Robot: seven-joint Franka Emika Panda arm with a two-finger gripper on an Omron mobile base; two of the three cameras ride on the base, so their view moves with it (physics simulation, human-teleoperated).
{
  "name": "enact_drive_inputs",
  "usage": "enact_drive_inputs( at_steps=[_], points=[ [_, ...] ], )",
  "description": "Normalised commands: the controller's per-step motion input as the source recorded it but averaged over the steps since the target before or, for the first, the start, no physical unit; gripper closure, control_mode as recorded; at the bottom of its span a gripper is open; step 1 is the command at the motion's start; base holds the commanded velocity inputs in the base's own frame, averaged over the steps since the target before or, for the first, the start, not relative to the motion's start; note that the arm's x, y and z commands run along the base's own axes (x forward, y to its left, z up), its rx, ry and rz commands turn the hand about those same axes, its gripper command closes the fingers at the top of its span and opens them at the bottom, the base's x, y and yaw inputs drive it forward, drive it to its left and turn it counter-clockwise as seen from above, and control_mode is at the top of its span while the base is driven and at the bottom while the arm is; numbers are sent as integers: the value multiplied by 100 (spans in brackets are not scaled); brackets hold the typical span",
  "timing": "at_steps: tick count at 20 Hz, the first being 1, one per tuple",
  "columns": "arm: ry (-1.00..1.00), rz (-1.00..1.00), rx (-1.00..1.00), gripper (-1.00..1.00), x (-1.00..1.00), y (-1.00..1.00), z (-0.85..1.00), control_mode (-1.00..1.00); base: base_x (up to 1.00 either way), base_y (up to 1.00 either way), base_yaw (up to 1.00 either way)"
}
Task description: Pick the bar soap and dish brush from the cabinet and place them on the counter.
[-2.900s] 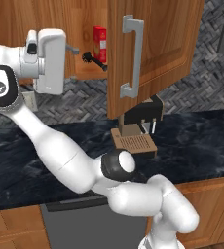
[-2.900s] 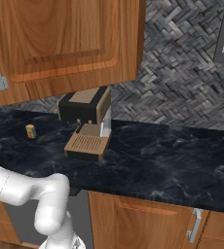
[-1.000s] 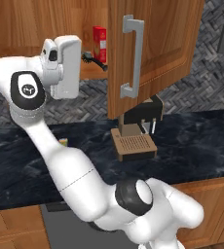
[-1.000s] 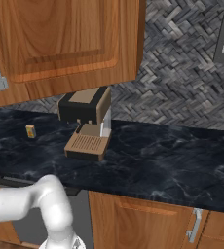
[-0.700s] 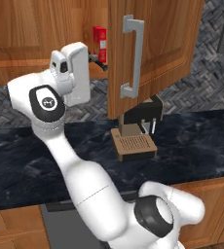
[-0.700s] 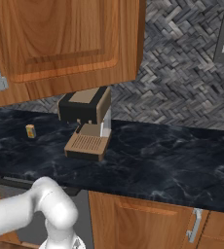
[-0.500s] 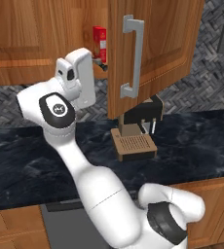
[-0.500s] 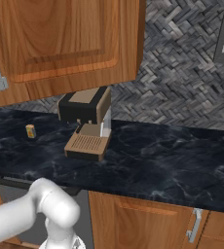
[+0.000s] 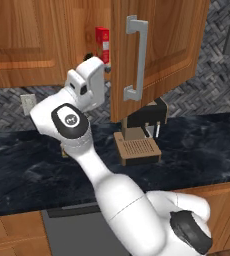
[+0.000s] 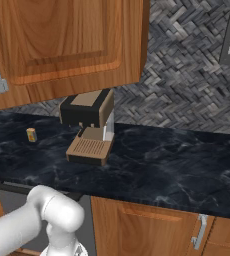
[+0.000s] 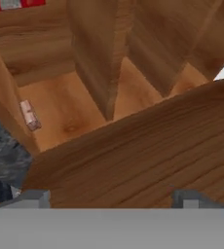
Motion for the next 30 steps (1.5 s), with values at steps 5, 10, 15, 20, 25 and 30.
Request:
enact_drive_inputs(
  at_steps=[5,10,15,20,25,30],
  points=[
    [-38,0,12,-100,-25,-8,32,-100,0,0,0],
    [-31,-1,30,-100,-37,-2,37,-100,0,0,0],
    [-37,0,25,-100,-56,-29,29,-100,0,0,0],
    [-37,0,18,-100,-66,-62,12,-100,0,0,0],
    [-19,1,13,-100,-47,-95,0,-100,0,0,0],
    [-11,4,17,-100,-18,-100,0,-100,0,0,0]
  ],
)
